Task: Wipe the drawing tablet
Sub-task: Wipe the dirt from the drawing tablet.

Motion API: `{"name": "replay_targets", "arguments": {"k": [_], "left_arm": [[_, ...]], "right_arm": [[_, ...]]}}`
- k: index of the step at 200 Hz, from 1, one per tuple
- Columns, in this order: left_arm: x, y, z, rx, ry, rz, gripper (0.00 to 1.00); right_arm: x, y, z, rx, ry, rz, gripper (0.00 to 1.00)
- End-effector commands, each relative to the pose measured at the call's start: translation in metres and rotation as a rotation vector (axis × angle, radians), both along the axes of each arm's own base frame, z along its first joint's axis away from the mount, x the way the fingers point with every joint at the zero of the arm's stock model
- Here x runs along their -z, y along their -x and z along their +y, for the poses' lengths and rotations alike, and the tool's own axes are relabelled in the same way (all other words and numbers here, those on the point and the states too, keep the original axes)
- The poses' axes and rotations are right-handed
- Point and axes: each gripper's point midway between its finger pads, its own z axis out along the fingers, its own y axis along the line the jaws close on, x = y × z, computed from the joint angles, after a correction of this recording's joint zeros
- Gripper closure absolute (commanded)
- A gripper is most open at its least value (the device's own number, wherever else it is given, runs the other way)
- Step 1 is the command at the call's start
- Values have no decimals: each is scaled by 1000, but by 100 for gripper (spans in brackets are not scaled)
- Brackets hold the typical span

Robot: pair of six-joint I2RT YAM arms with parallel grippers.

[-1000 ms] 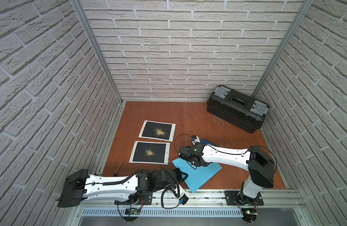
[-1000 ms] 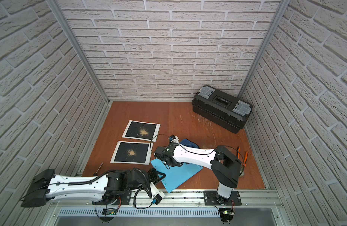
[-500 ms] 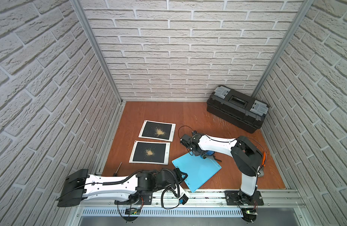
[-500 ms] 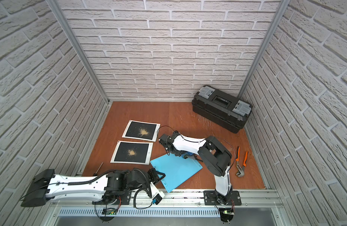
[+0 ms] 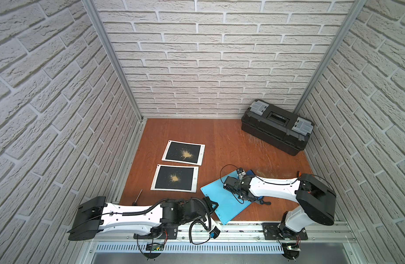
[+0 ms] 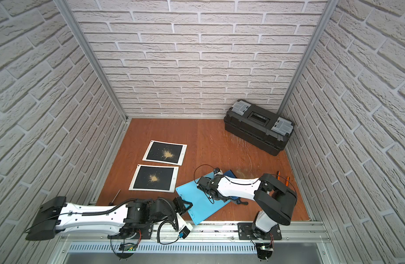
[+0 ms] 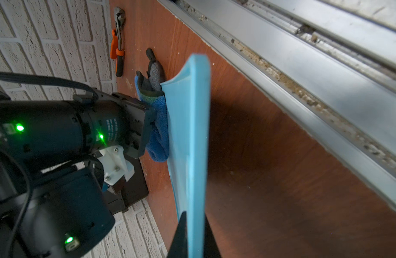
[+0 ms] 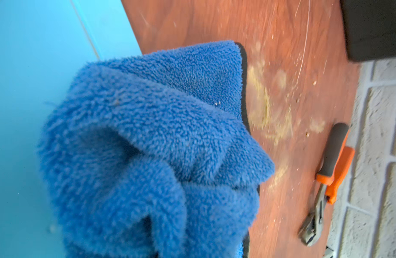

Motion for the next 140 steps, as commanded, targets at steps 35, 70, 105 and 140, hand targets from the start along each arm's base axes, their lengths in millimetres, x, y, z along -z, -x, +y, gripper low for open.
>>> {"name": "replay_targets", "arguments": {"k": [35,70,105,140], "left_arm": [[-2,-18,12,-76,-41,-69,100],[-1,-10,13,-46,-29,-61,100],[-1,-8,14,-42,-28,-61,100],[-1,-12,16,-67,-31,-70,100]], "right_arm": [[6,23,14,28,-44,171,97],[-20,-61,59,37,-123,59,98],[-53,-136,94,30,-222,3,98],[-43,-121,76,20,-174,57,98]]}}
